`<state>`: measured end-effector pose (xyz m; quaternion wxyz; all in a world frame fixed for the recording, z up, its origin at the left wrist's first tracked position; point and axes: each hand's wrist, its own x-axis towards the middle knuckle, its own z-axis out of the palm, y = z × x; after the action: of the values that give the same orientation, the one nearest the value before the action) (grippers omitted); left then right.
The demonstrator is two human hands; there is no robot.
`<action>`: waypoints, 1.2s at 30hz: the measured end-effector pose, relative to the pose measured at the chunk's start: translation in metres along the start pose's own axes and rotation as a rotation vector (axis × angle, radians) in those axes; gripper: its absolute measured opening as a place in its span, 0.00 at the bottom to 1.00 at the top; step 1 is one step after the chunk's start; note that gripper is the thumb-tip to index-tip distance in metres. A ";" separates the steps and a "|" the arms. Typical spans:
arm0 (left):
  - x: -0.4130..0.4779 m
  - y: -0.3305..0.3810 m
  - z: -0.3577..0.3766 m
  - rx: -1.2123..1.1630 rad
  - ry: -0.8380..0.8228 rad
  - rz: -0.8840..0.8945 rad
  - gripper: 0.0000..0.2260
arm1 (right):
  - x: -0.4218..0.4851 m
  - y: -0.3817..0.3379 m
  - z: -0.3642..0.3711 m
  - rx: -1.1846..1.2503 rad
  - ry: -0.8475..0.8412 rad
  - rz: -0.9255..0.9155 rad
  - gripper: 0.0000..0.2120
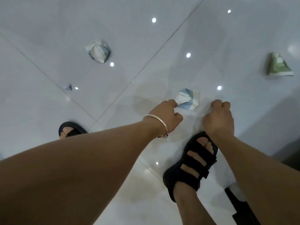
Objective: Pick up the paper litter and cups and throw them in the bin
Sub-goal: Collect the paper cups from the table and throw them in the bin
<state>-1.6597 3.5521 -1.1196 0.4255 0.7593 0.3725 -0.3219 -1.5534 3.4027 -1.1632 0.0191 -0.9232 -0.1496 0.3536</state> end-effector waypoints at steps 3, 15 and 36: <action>-0.004 -0.003 -0.007 -0.043 0.000 -0.037 0.19 | -0.005 -0.007 0.002 0.164 -0.036 -0.043 0.11; -0.107 0.008 -0.112 -0.340 -0.003 -0.129 0.07 | -0.125 -0.141 -0.076 0.607 -0.272 -0.478 0.26; -0.159 -0.281 -0.206 -0.473 0.295 -0.522 0.09 | -0.115 -0.378 0.041 -0.185 -0.301 -0.650 0.20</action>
<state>-1.9421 3.7897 -1.0173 0.4346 0.5578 0.6746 -0.2119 -1.7612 3.7276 -1.0659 0.0247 -0.7628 -0.4677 0.4459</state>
